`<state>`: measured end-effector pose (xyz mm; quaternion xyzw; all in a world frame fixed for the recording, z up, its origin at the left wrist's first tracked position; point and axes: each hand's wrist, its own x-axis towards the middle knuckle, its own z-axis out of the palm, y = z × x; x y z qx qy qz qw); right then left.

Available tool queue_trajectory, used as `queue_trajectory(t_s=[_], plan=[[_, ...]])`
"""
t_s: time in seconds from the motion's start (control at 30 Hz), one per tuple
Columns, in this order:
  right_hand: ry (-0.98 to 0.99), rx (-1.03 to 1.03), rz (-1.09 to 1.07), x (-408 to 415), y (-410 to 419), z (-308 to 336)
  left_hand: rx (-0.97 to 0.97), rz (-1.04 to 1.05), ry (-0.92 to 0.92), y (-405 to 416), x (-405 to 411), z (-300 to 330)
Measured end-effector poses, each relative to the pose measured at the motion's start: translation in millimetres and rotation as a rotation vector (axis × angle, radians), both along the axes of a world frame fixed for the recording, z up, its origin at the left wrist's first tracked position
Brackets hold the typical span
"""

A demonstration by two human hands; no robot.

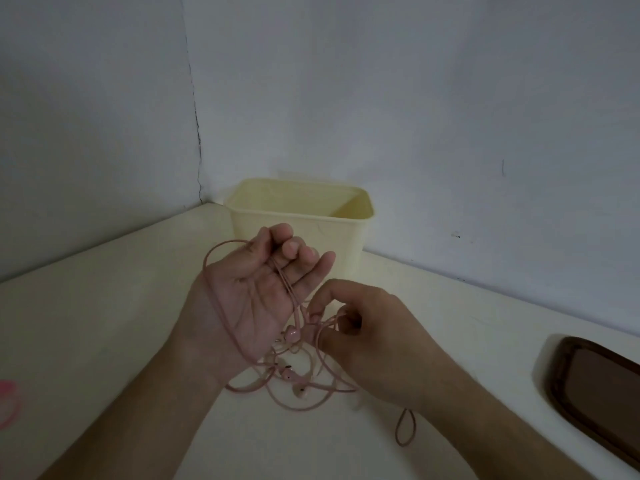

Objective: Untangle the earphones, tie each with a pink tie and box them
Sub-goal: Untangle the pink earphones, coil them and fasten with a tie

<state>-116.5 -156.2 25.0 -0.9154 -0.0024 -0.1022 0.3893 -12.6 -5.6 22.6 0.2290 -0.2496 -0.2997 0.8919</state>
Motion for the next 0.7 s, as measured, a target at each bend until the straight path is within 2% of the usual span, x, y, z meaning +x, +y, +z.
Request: queue_trajectory(t_s=[0.2,0.23,0.3,0.4,0.47,0.57,0.7], plan=[[0.003,0.035,-0.039,-1,-9,11,0.025,-0.038,-0.032,21,25,1],[0.005,0.049,-0.044,-2,-11,13,0.053,0.006,-0.035,26,29,2],[0.007,0.130,-0.079,-2,-17,17,0.235,0.262,-0.027,36,33,4],[-0.028,0.307,-0.154,0,-26,21,0.574,0.782,0.002,45,41,7],[-0.066,0.456,-0.197,0,-31,23,0.832,1.073,-0.088,52,54,3],[-0.069,0.612,-0.204,-2,-35,27,1.086,1.205,-0.184,58,62,-1],[-0.055,0.633,-0.224,-1,-35,29,1.298,1.155,-0.189,63,68,-11]])
